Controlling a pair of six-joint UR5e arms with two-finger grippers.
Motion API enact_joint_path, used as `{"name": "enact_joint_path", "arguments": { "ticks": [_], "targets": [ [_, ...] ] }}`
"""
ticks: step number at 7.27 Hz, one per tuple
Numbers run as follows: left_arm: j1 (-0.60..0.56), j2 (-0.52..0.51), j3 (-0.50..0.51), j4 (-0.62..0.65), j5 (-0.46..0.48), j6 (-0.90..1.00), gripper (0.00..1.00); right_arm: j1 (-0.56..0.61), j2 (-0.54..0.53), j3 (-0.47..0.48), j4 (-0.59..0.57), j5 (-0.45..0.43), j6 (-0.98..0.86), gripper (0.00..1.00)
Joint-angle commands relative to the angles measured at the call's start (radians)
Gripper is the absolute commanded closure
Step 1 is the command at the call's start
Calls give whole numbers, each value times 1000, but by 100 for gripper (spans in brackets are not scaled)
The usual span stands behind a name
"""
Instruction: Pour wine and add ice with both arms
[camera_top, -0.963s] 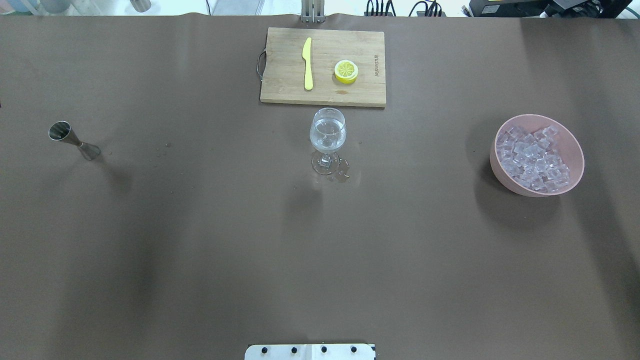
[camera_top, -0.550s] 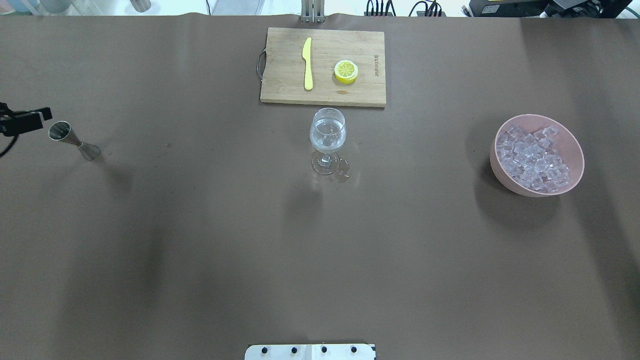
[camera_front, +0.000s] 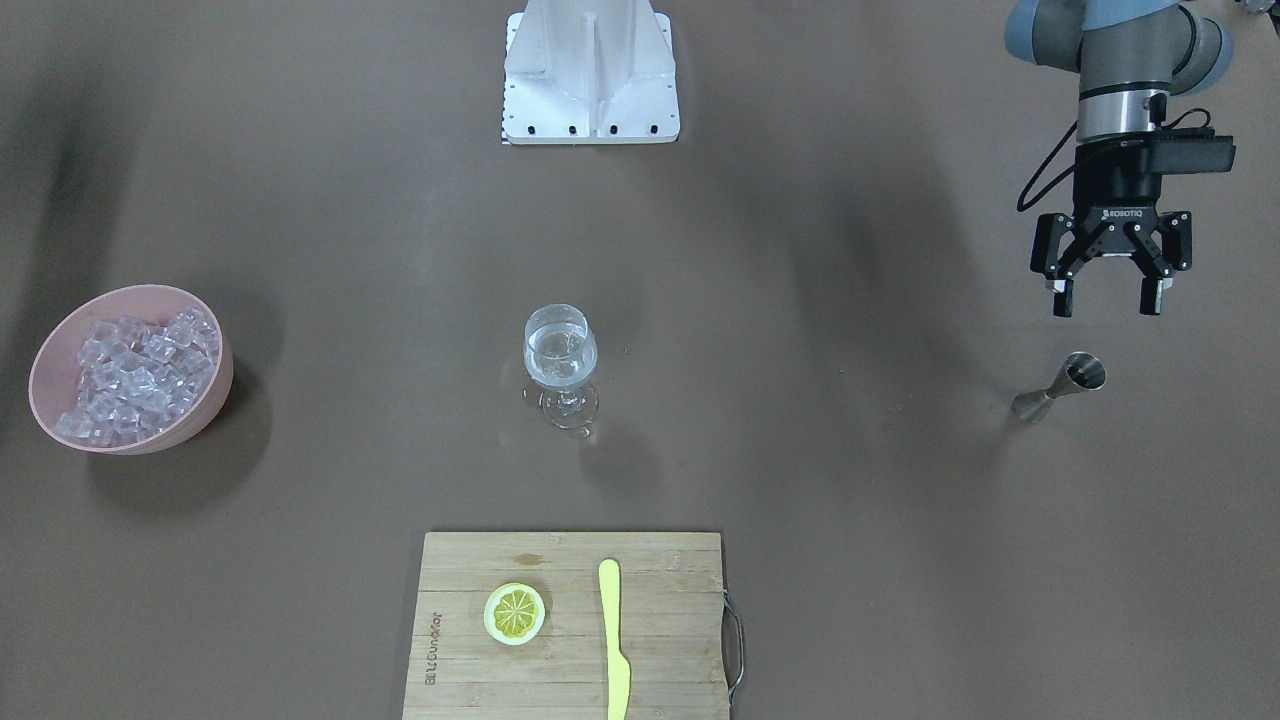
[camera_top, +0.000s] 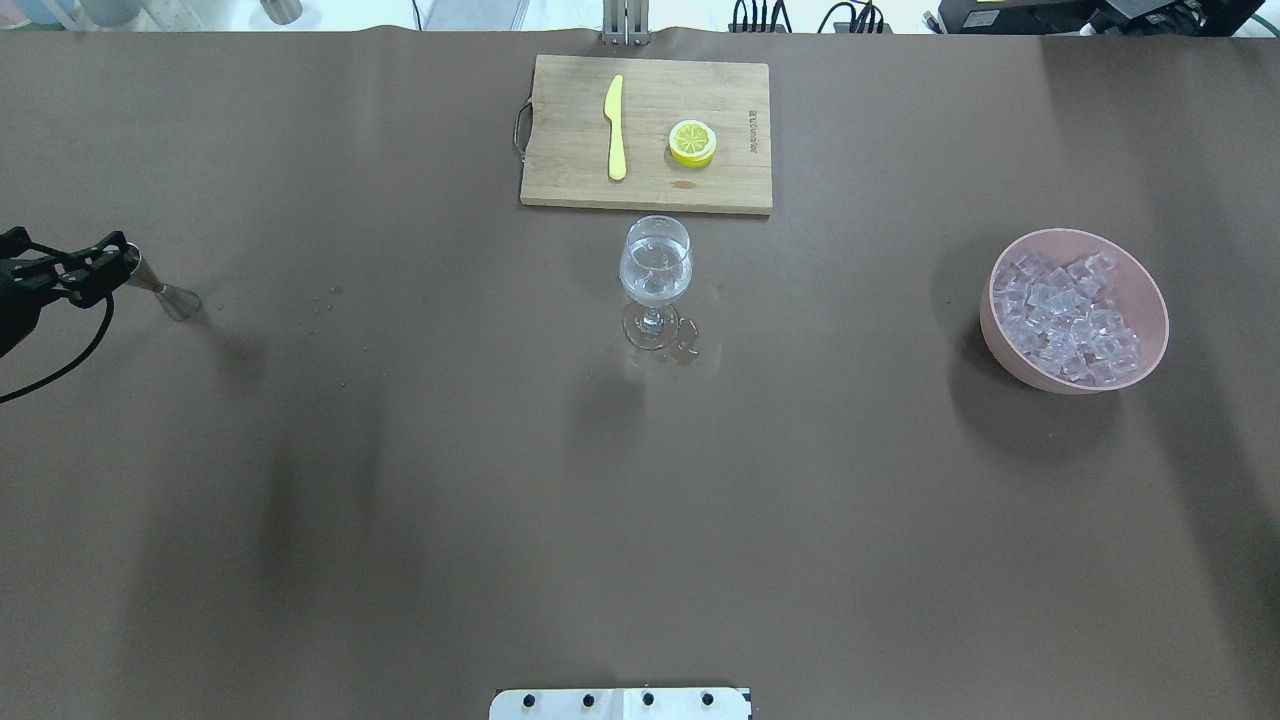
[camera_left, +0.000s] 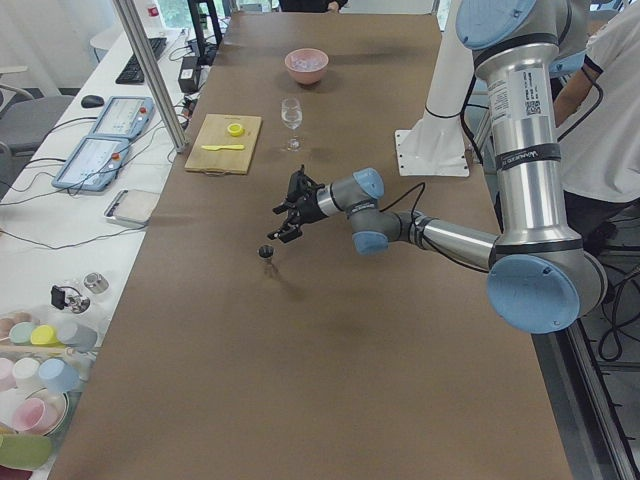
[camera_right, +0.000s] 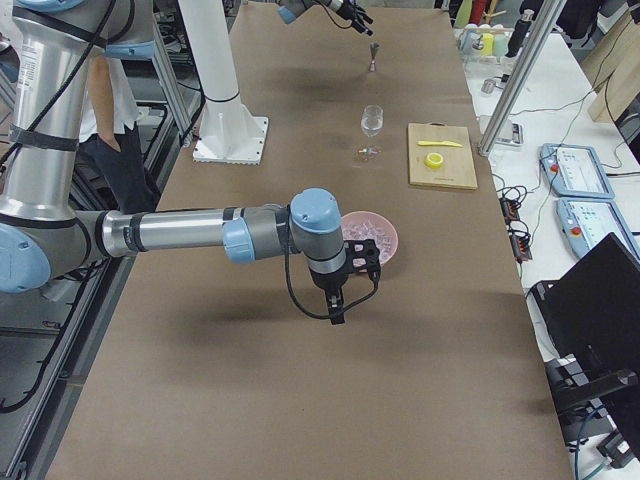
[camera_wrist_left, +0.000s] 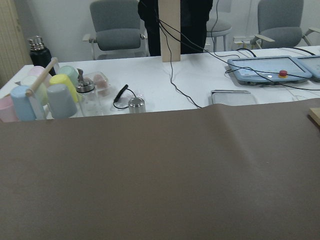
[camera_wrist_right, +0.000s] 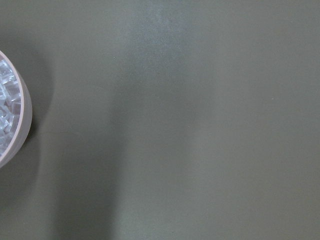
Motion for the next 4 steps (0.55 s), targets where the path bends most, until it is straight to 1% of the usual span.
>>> {"name": "enact_joint_path", "arguments": {
  "ticks": [1,2,4],
  "targets": [
    [99,-4,45,0,182,-131,2,0,1,-3,0,-2,2,0],
    [153,-16,79,0,263,-195,2,0,1,-3,0,-2,0,0],
    [169,-85,160,-1,342,-291,2,0,3,-5,0,-4,0,0]
  ]
}}
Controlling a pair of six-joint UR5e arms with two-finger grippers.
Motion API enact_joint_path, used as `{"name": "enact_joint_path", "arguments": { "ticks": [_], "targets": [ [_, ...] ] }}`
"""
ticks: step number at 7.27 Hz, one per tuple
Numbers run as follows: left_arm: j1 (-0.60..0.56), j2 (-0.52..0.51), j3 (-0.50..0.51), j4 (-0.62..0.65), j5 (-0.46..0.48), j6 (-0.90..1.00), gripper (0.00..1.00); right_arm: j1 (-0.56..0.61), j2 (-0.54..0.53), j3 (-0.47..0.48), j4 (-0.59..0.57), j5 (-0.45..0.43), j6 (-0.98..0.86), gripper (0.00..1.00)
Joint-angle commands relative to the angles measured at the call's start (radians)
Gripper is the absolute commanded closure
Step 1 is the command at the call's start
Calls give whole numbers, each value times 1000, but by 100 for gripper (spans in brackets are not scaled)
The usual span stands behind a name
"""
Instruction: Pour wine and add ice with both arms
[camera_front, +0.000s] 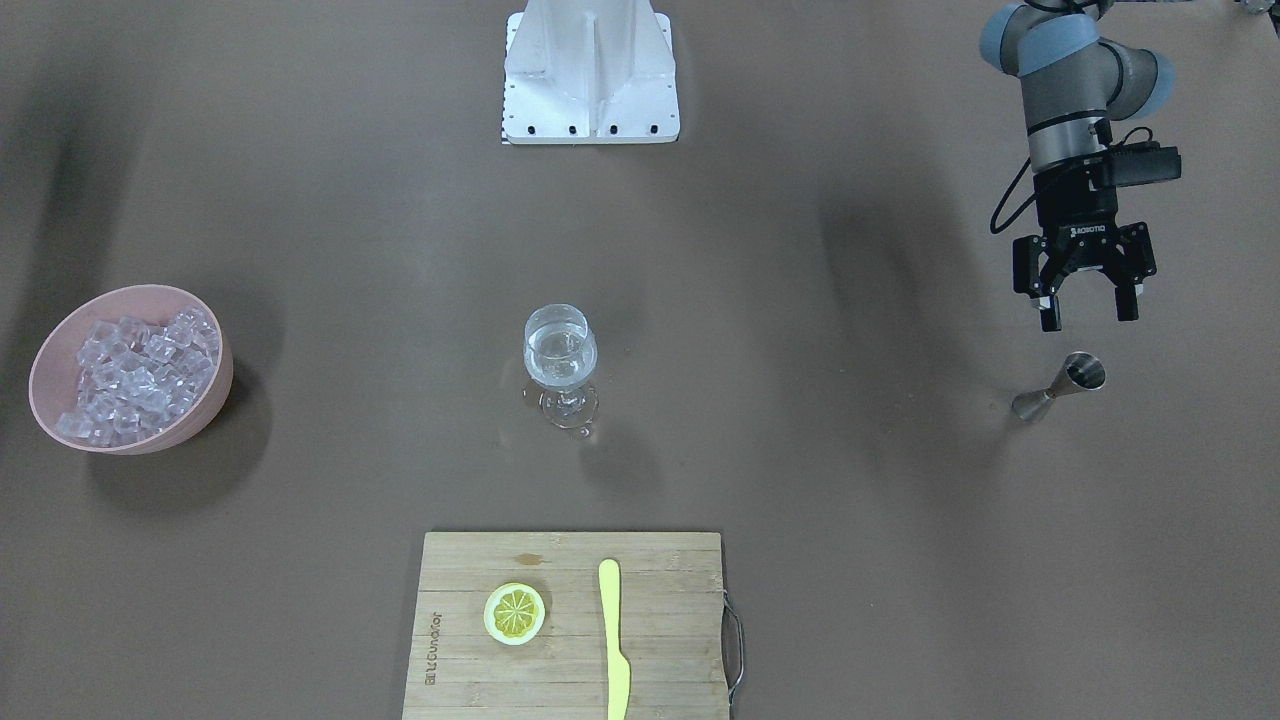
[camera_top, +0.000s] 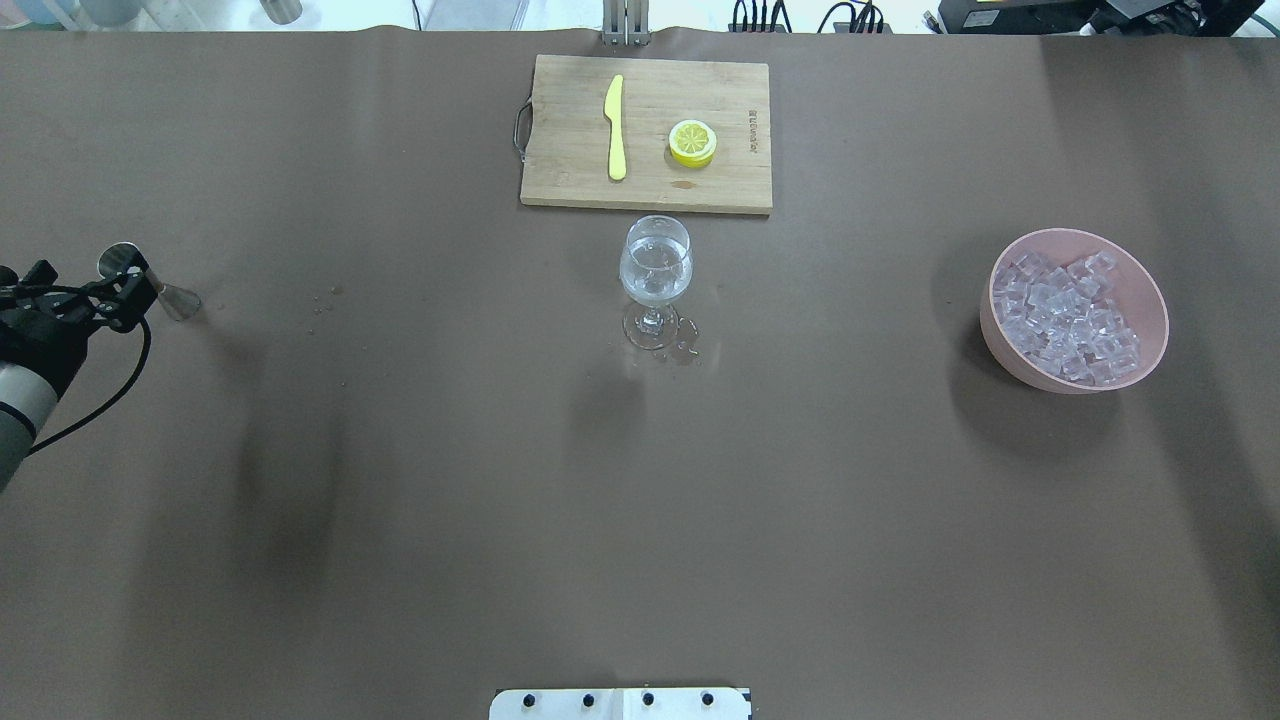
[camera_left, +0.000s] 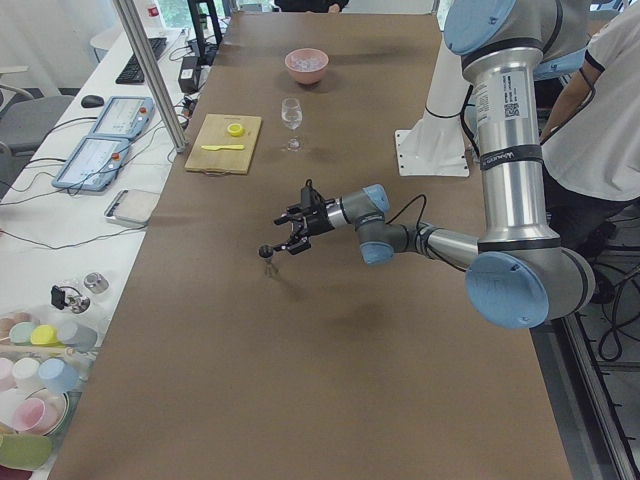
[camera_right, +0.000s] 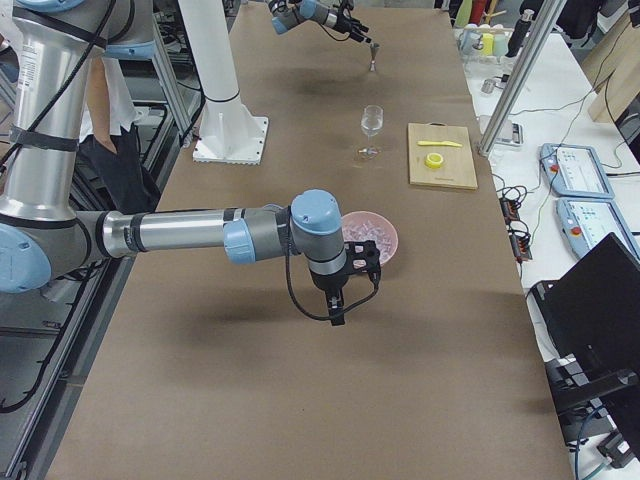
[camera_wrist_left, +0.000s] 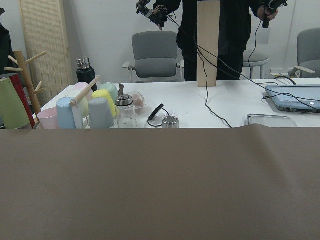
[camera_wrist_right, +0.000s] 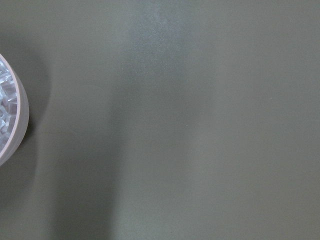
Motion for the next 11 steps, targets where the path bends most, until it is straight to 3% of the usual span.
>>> {"name": "enact_joint_path", "arguments": {
  "ticks": [1,8,11],
  "targets": [
    [14,-66,96,-10,93,-63,2,0,1,-1,0,-1,1,0],
    [14,-144,246,-31,95,-65,2,0,2,-2,0,-2,0,0],
    [14,-176,347,-108,96,-59,2,0,2,-2,0,-4,0,0]
  ]
}}
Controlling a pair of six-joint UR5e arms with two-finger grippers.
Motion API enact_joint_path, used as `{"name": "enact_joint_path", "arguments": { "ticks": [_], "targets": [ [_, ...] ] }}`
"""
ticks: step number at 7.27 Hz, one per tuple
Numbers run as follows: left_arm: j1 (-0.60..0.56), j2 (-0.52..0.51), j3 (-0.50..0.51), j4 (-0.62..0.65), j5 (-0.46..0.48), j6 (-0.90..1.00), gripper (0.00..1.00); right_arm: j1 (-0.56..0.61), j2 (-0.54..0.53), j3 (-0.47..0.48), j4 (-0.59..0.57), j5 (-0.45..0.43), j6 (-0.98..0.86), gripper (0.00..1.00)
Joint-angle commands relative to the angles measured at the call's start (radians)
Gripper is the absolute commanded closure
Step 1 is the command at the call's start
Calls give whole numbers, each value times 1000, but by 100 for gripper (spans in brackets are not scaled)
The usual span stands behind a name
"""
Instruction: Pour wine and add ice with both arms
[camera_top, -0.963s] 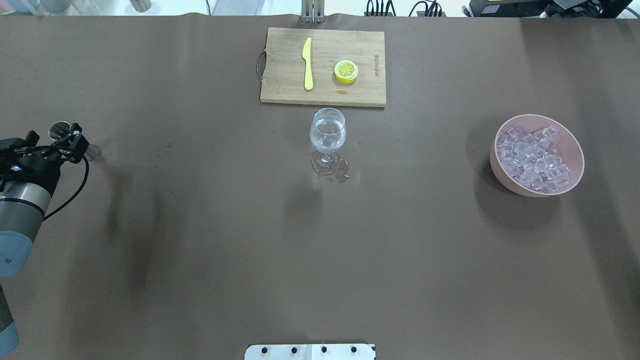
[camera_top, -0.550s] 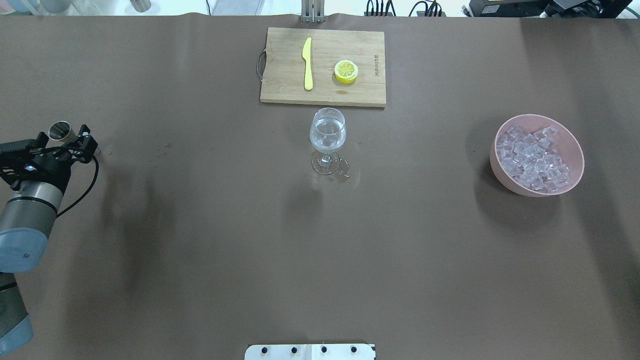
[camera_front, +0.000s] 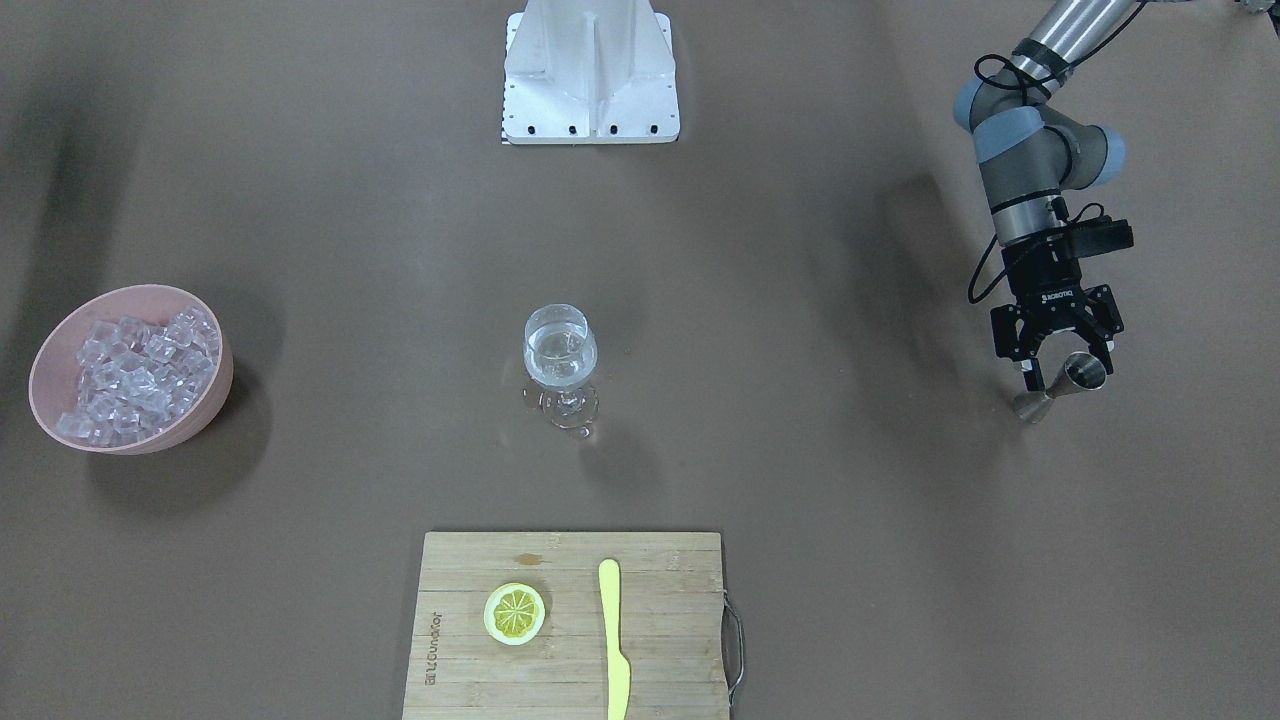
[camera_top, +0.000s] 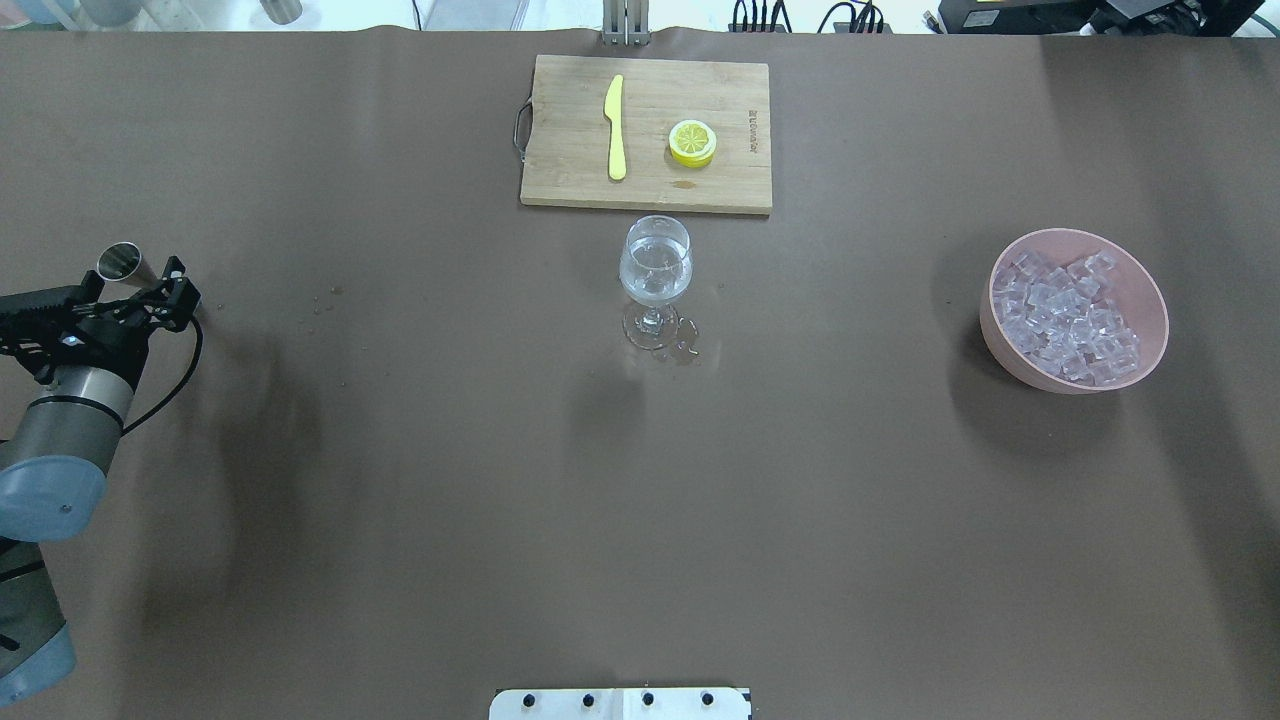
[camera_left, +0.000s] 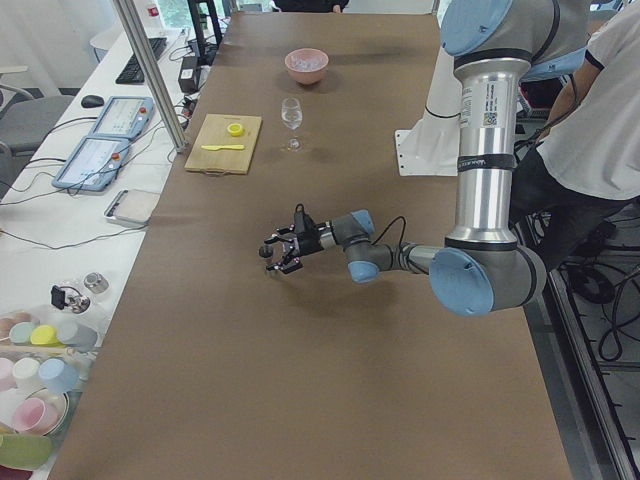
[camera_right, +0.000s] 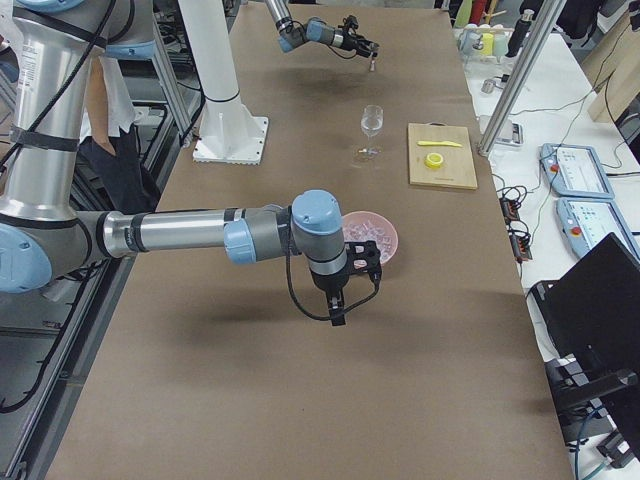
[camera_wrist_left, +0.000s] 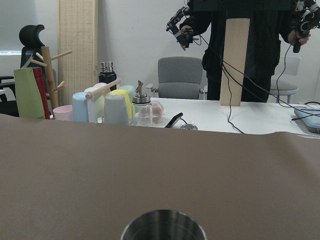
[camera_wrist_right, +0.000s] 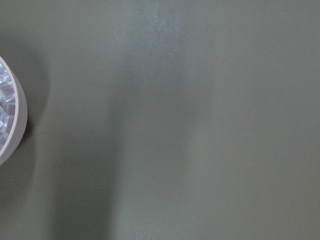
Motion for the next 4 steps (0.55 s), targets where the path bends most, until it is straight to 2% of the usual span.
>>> {"name": "enact_joint_path", "arguments": {
  "ticks": [1,4],
  "targets": [
    [0,-26,51,-19,1,0,2,0,0,0,2,-2,0,0],
    [0,-66,123,-54,1,0,2,-2,5,-3,2,-2,0,0]
  ]
}}
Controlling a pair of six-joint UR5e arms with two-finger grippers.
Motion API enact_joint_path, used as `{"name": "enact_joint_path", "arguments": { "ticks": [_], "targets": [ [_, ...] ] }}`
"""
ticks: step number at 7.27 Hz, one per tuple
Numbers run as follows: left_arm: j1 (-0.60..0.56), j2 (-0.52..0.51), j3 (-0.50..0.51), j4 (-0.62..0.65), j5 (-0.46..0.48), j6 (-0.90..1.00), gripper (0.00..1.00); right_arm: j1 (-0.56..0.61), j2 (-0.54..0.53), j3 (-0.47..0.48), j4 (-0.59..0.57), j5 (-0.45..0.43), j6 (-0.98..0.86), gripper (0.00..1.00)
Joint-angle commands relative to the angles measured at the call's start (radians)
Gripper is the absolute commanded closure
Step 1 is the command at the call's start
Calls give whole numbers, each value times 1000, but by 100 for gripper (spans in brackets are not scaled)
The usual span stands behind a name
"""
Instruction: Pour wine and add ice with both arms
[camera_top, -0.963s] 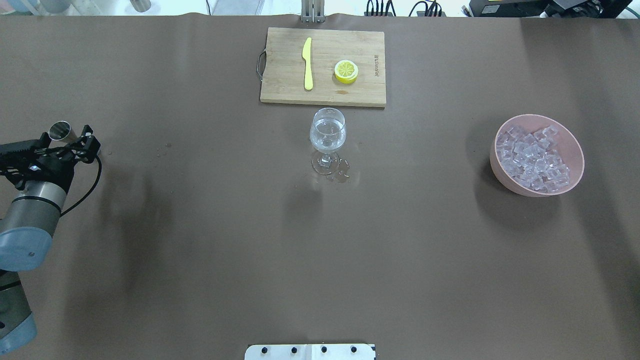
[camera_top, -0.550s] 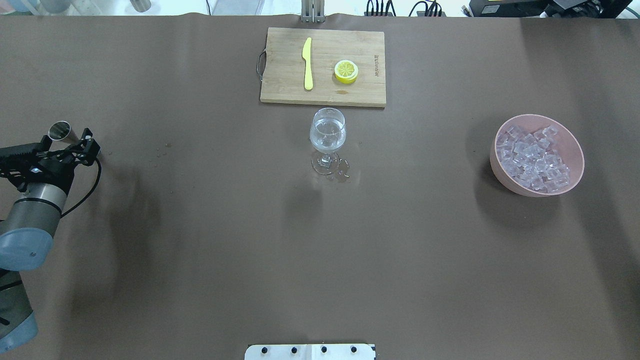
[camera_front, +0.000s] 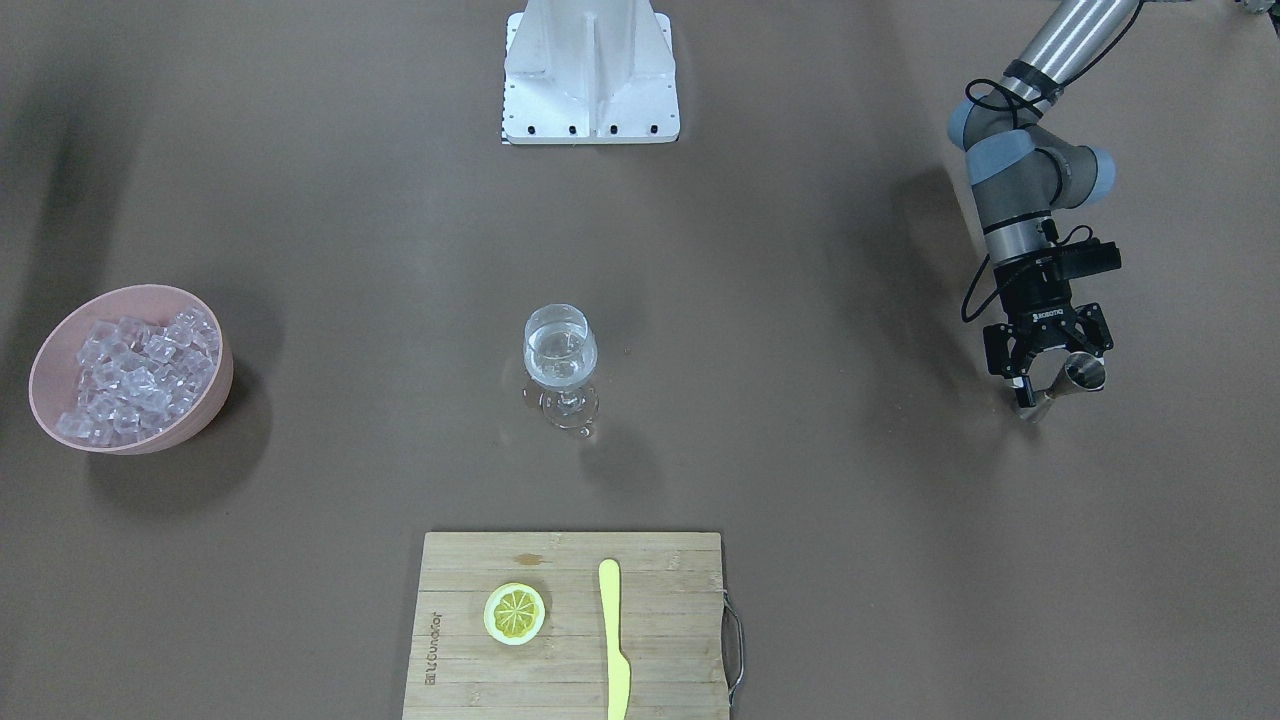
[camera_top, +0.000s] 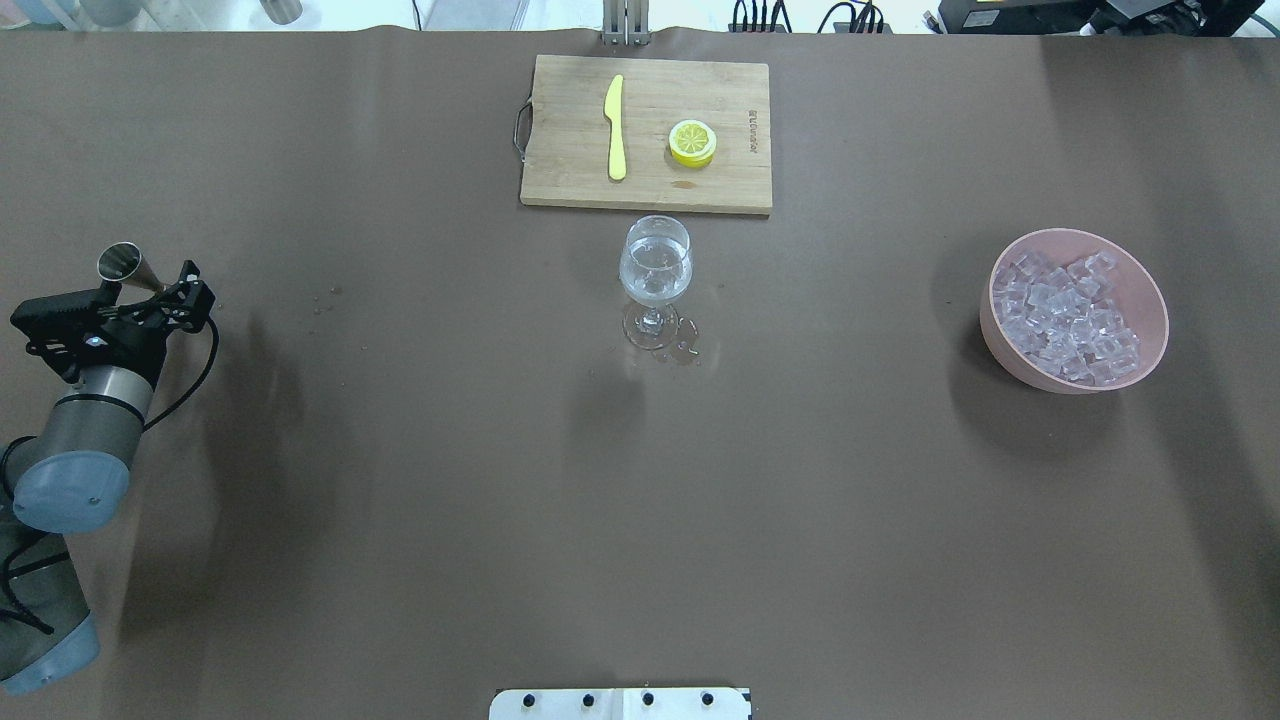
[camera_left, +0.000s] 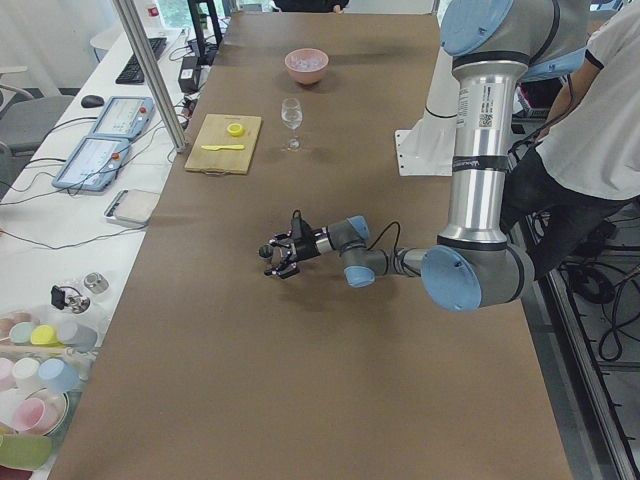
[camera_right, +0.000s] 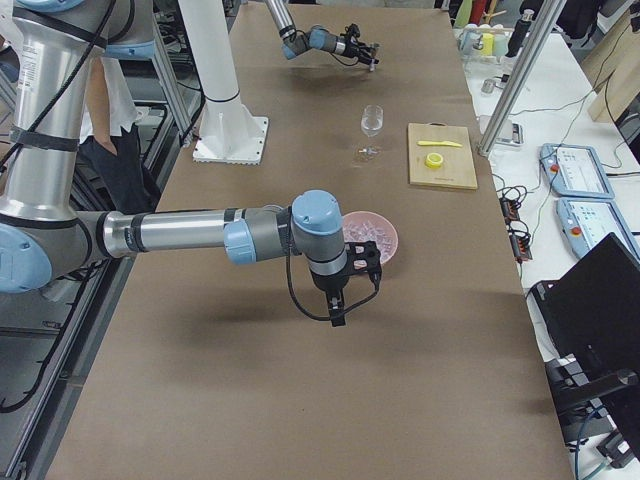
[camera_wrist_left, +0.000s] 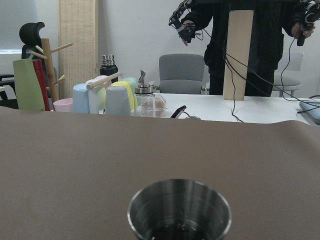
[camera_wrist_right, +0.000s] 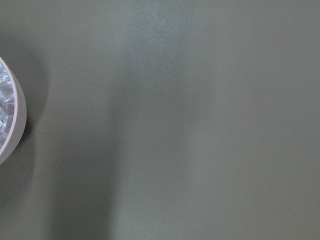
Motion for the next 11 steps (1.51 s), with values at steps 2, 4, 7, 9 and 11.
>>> {"name": "enact_joint_path", "arguments": {
  "ticks": [2,4,7,9,11],
  "targets": [
    [0,-13,29,-20,0,3,5,-1,3,-1,0,-1,0,0],
    [0,-12,29,-42,-1,5,50,1,5,-4,0,-1,0,0],
    [0,-1,33,-81,-3,6,85,-1,9,-9,0,-1,0,0],
    [0,-1,58,-111,-8,6,100,-1,9,-9,0,-1,0,0],
    [0,-13,47,-138,-11,11,100,-1,9,-9,0,-1,0,0]
  ]
}}
